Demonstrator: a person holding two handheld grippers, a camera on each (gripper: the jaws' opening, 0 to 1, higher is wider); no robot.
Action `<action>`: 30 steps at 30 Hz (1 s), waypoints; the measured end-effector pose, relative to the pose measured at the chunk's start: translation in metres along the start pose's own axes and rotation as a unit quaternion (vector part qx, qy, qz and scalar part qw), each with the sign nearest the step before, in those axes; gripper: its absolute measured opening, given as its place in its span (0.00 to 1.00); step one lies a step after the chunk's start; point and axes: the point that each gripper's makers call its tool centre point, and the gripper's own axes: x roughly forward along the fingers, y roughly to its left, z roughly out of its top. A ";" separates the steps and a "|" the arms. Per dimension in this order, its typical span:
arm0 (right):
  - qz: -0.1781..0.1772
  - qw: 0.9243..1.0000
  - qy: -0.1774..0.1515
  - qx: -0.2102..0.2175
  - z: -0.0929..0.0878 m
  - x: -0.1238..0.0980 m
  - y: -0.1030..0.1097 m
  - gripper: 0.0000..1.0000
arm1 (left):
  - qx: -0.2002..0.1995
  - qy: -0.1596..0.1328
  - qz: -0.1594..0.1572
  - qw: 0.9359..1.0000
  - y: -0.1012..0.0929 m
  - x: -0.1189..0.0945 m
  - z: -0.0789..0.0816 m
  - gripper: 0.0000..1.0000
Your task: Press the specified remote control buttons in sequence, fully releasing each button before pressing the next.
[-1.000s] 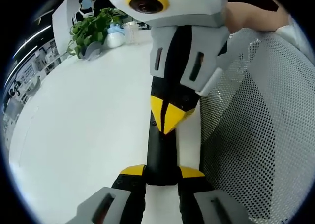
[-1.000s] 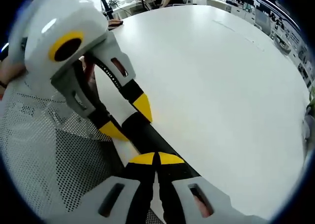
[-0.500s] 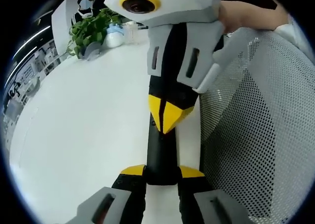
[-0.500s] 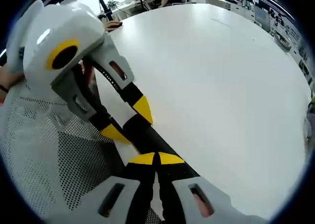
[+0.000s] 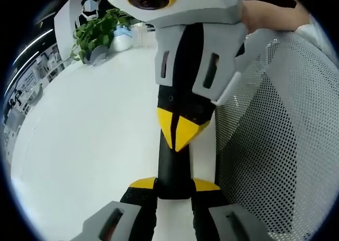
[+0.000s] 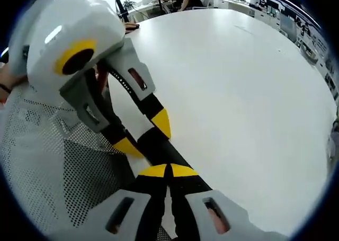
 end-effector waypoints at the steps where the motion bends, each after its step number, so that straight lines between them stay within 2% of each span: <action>1: 0.000 1.000 -0.002 0.000 0.000 0.000 0.000 0.00 | 0.000 0.001 0.000 1.000 0.000 0.000 0.000 0.24; 8: 0.002 1.000 -0.007 0.008 0.000 0.000 -0.001 0.00 | 0.010 0.014 0.002 1.000 -0.001 0.001 0.000 0.24; 13: 0.003 1.000 -0.010 0.027 0.000 0.001 -0.002 0.00 | 0.007 0.013 -0.001 1.000 0.000 0.001 0.000 0.24; 27: -0.025 0.999 0.020 -0.023 0.001 0.002 -0.001 0.00 | -0.001 0.006 -0.002 1.000 0.001 0.000 0.000 0.24; 30: -0.024 0.999 0.020 0.002 0.001 0.002 -0.003 0.00 | 0.000 0.005 0.001 1.000 0.001 0.001 0.000 0.24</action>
